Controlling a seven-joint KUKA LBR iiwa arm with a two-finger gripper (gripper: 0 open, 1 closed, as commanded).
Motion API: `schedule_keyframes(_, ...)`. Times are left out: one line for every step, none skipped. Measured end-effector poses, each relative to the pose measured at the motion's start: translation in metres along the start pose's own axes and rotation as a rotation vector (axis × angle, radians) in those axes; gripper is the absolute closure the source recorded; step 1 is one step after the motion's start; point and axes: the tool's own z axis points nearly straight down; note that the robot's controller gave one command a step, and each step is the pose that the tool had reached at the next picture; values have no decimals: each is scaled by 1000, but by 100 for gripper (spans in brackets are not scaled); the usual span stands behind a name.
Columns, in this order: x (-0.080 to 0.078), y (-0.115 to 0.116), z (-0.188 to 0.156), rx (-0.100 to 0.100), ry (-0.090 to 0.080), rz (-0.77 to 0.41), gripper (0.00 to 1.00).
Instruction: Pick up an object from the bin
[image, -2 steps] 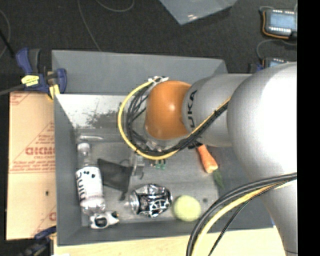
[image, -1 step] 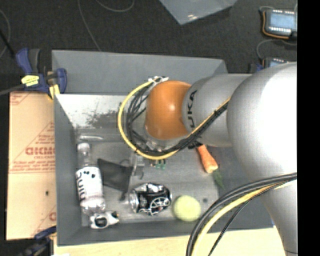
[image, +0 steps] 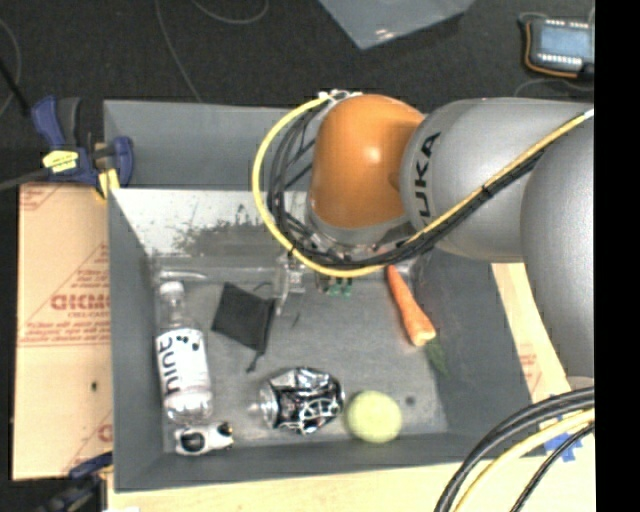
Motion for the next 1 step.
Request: schedule_keyframes(0,0,0,0,0,1,100)
